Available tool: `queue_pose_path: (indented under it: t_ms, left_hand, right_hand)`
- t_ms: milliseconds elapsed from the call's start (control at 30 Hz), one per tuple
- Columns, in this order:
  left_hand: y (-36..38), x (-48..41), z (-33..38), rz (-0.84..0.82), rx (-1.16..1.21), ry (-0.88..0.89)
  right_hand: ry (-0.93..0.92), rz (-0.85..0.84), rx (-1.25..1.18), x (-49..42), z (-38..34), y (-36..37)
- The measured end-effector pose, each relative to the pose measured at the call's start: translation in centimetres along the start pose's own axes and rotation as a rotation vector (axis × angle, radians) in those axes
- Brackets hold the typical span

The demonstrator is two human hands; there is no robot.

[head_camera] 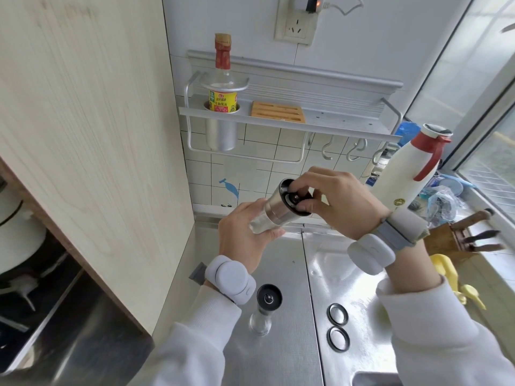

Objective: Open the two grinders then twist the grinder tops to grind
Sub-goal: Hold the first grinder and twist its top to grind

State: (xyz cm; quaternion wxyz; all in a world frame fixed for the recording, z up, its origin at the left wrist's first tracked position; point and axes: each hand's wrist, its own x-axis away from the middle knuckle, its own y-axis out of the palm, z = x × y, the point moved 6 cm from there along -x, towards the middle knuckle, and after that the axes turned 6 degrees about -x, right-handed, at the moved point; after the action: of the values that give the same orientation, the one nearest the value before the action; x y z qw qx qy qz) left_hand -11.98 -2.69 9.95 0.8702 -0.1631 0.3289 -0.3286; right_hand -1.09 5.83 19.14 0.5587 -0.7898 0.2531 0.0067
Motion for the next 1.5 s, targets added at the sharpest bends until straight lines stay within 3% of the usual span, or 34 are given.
queue_pose_path:
  t_ms: [433,567,767,1067,1267,1500]
  left_hand:
    - [-0.2,0.4,0.1,0.009,-0.019,0.002]
    - [-0.3,0.5,0.2,0.005,-0.017,0.003]
    - [0.2,0.8,0.0,-0.019,-0.027,-0.008]
    - [1.0,1.0,0.0,-0.043,-0.033,-0.019]
    - [1.1,0.8,0.4,-0.030,0.035,-0.047]
    - [1.5,0.8,0.5,-0.018,0.027,-0.032]
  right_hand:
    - [0.046,0.040,0.123,-0.1,-0.1,0.3]
    - [-0.010,0.027,0.017,0.1,-0.6,0.3]
    - [0.092,-0.040,0.161,-0.1,-0.1,0.6]
    - [0.080,-0.118,0.146,0.1,0.3,0.9]
    - [0.050,-0.066,-0.020,0.6,0.4,-0.2]
    - [0.088,-0.042,0.140,0.6,1.3,0.4]
